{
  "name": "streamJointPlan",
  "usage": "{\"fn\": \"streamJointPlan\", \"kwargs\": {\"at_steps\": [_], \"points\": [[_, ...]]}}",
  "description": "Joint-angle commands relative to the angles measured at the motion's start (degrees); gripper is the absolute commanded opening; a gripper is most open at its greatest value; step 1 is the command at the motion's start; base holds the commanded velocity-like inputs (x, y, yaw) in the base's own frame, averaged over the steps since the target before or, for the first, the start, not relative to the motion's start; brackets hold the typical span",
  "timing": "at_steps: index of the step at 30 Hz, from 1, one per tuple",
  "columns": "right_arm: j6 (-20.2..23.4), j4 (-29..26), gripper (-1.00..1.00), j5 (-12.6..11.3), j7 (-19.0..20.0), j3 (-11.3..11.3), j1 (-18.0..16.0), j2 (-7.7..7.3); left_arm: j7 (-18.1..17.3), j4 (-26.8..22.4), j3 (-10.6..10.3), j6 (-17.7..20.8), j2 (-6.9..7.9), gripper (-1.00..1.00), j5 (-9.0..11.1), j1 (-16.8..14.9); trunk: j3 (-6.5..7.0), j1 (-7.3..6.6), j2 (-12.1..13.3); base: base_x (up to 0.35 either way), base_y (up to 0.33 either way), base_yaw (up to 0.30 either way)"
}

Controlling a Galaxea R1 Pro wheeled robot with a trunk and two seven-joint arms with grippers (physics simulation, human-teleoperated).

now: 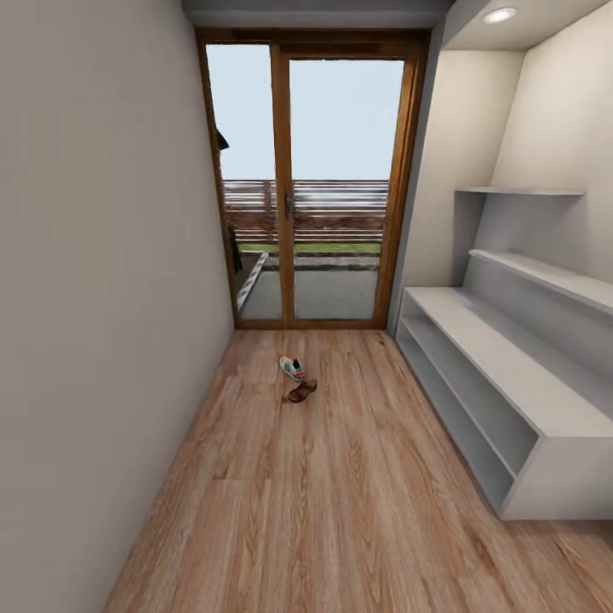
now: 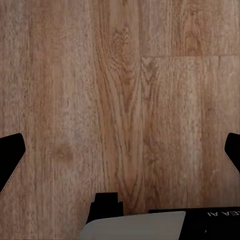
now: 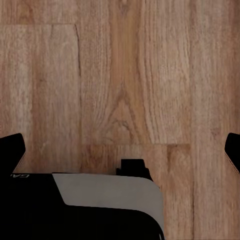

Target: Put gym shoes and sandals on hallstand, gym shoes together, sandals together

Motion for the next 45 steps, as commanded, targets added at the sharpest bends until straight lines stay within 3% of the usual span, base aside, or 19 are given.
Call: {"fn": "streamJointPlan", "kwargs": {"at_steps": [1, 45], "points": [[0.0, 0.0, 1.0, 0.0, 0.0, 0.0, 0.0, 0.01, 0.0, 0.0, 0.0, 0.0, 0.0, 1.0, 0.0, 0.0, 0.0, 0.0, 0.0, 0.335, 0.0, 0.0], [0.0, 0.0, 1.0, 0.0, 0.0, 0.0, 0.0, 0.0, 0.0, 0.0, 0.0, 0.0, 0.0, 1.0, 0.0, 0.0, 0.0, 0.0, 0.0, 0.335, 0.0, 0.0]]}}
